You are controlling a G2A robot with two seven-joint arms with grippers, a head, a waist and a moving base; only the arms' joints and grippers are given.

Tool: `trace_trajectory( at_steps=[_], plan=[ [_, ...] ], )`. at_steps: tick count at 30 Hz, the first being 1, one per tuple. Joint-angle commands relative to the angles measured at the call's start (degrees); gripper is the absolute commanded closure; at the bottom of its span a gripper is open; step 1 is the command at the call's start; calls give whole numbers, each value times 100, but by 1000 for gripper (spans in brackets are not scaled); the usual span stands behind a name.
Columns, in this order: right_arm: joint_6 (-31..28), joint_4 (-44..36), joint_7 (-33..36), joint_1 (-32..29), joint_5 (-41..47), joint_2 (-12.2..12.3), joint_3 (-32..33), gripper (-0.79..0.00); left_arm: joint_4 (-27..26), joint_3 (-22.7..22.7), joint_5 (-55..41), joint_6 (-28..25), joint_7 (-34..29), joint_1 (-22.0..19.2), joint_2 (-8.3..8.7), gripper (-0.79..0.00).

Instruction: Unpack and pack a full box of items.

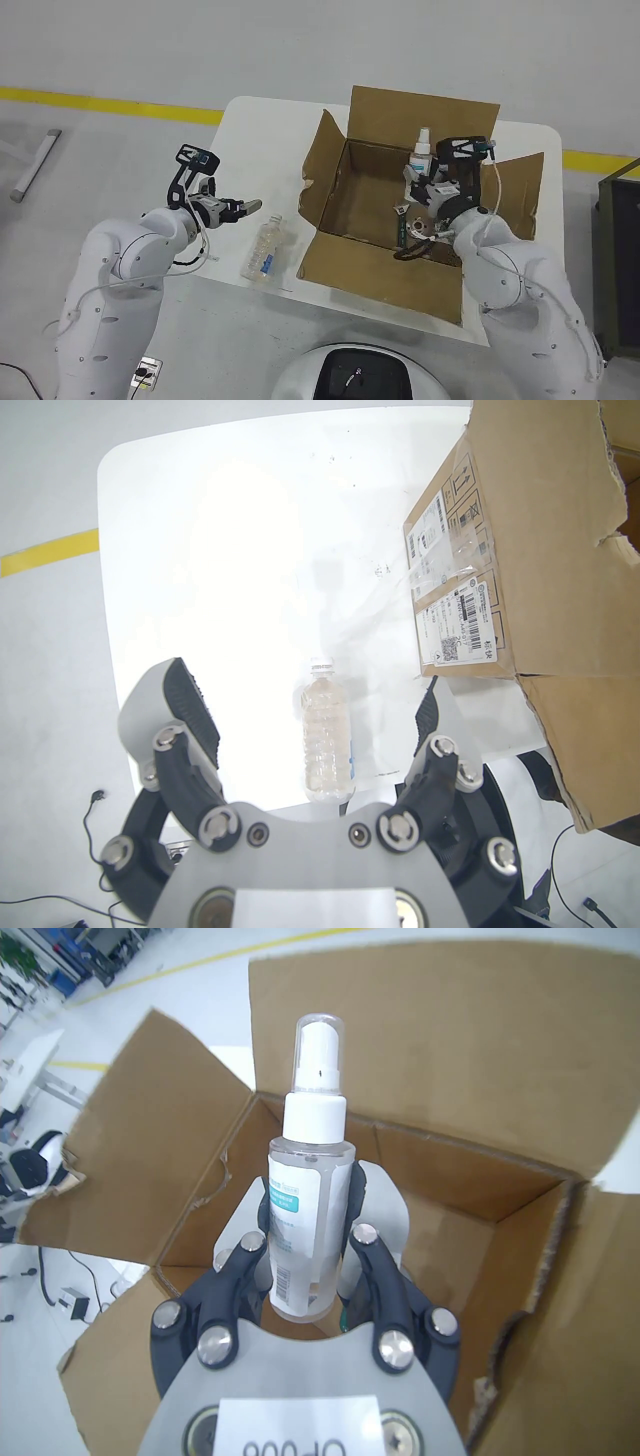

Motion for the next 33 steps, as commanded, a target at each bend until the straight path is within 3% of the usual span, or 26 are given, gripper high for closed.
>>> trace_trajectory(
  at_steps=[1,9,16,22,33],
  plan=[
    [-79,-377,-160,-159,402,22,560,0,0,0,0,0,0,0,0,-785],
    [-307,-1232,-391,-1053,2033,74,2887,0,0,0,0,0,0,0,0,-785],
    [-384,-997,844,-1993,1903,163,4194,0,0,0,0,0,0,0,0,-785],
    [-866,-671,2095,-2647,1052,272,4149,0,0,0,0,0,0,0,0,-785],
    [-1096,-228,2430,-3098,-33,335,3285,0,0,0,0,0,0,0,0,-785]
  ],
)
